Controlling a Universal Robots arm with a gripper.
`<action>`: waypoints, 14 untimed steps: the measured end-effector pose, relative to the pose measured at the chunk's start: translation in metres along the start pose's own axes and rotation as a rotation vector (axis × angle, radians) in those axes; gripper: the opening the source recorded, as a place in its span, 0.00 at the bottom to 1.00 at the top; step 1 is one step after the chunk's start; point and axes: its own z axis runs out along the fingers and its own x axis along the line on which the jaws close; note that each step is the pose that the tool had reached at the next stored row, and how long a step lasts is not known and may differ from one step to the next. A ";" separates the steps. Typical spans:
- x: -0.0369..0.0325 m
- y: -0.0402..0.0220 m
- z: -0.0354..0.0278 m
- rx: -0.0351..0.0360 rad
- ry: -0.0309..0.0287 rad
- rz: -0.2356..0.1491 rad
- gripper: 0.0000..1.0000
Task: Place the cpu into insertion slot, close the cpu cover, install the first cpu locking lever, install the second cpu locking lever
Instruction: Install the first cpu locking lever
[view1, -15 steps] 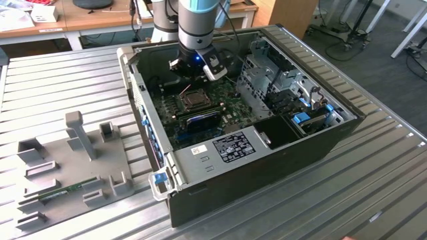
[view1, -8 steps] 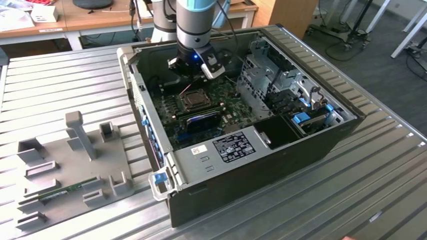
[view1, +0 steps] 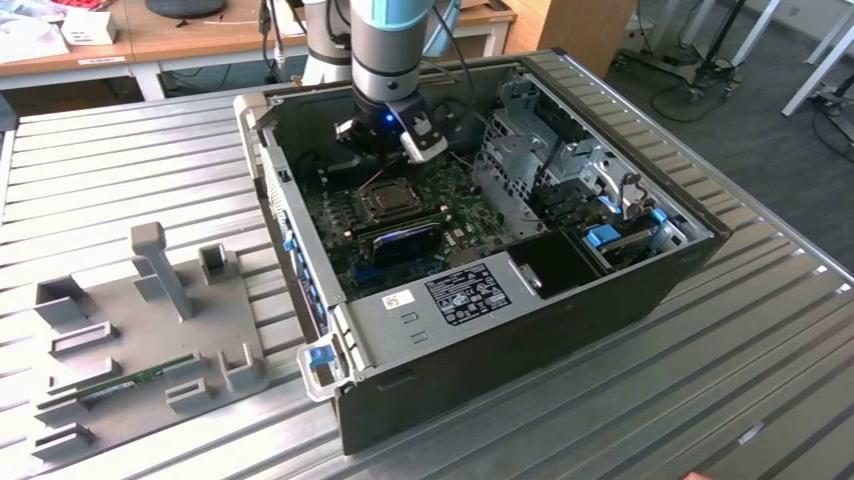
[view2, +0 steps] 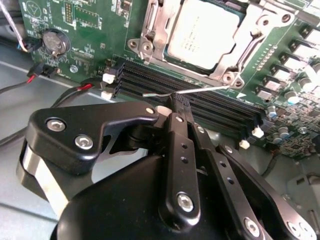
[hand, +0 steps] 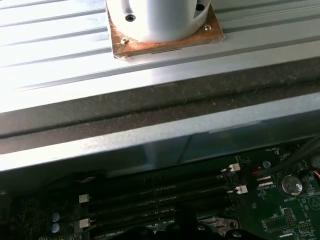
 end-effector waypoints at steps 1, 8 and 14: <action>0.0000 -0.0003 0.0009 0.0003 -0.0014 0.004 0.11; 0.0001 -0.0018 0.0052 0.0006 -0.0057 0.017 0.11; 0.0001 -0.0016 0.0063 -0.0036 -0.0072 0.016 0.11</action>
